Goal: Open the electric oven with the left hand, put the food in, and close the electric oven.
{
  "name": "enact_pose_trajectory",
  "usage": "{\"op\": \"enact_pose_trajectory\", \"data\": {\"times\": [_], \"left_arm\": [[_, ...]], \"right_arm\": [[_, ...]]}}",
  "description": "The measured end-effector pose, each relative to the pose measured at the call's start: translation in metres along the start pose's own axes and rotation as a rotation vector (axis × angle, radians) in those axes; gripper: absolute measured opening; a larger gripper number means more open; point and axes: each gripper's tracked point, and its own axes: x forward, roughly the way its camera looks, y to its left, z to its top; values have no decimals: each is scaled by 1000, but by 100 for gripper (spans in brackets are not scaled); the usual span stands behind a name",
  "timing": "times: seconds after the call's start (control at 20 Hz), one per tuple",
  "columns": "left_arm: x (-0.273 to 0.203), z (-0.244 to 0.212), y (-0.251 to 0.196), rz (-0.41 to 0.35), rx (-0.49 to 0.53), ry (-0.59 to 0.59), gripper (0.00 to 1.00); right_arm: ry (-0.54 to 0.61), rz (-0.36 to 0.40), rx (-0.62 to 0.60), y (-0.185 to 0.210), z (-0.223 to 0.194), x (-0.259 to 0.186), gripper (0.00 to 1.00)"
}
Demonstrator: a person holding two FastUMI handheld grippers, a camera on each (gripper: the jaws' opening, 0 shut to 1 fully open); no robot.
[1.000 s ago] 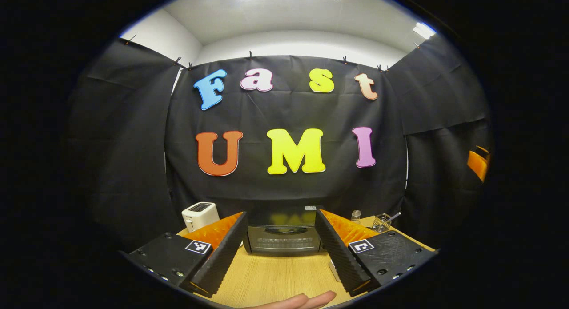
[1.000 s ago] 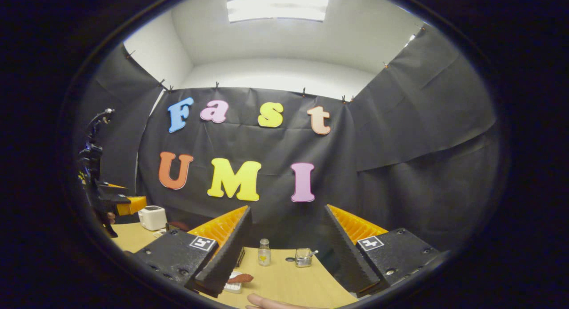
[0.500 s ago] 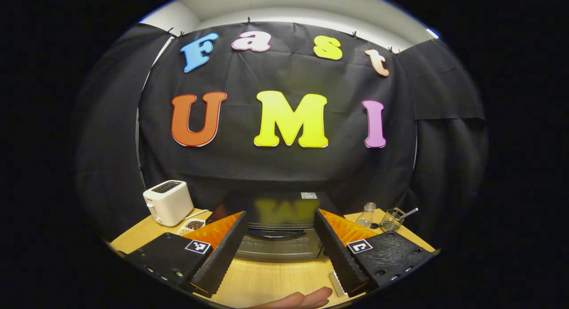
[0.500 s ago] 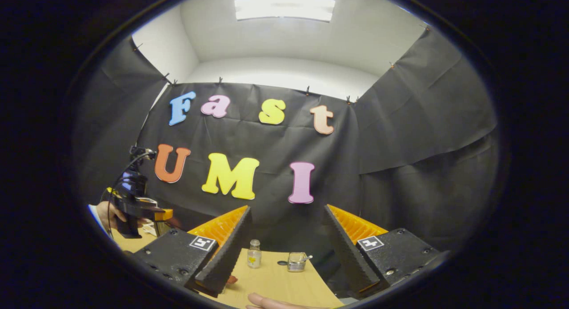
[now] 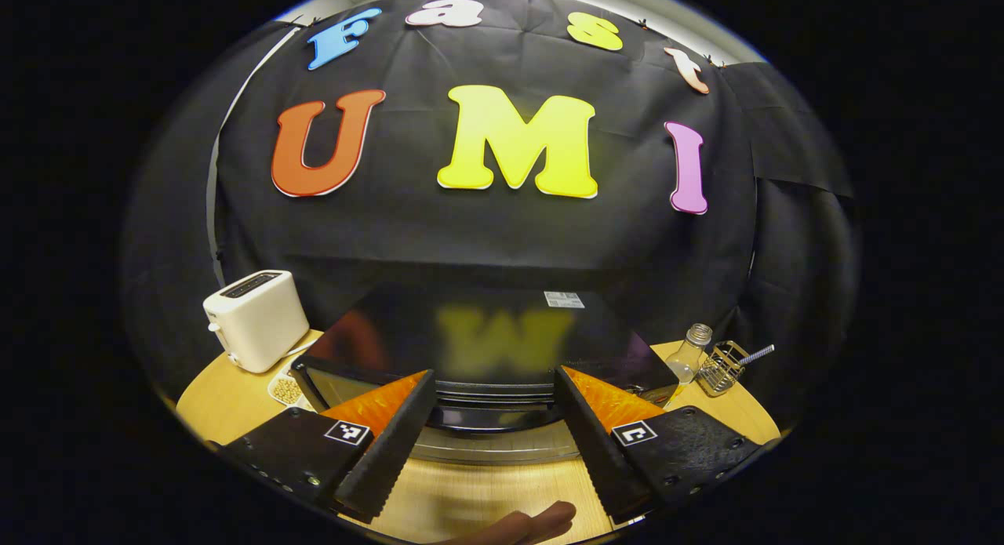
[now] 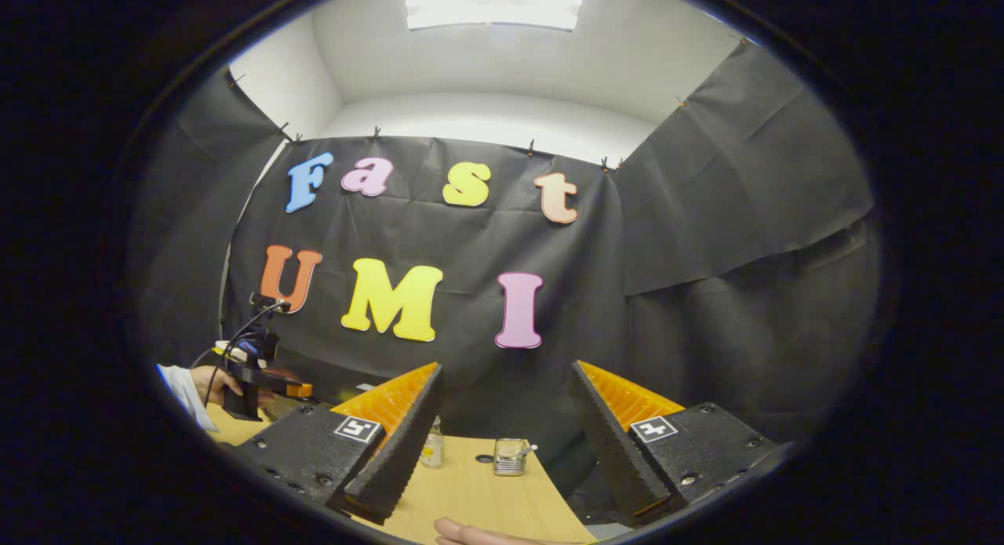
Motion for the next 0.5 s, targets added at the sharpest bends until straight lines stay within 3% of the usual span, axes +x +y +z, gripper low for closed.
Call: {"op": "enact_pose_trajectory", "data": {"times": [0.15,0.5], "left_arm": [[-1,3,11,32,85,-17,95],[-5,-4,9,3,81,-21,95]], "right_arm": [[35,-26,-16,-6,-9,-2,98],[48,-23,-22,-4,-5,-6,100]]}}
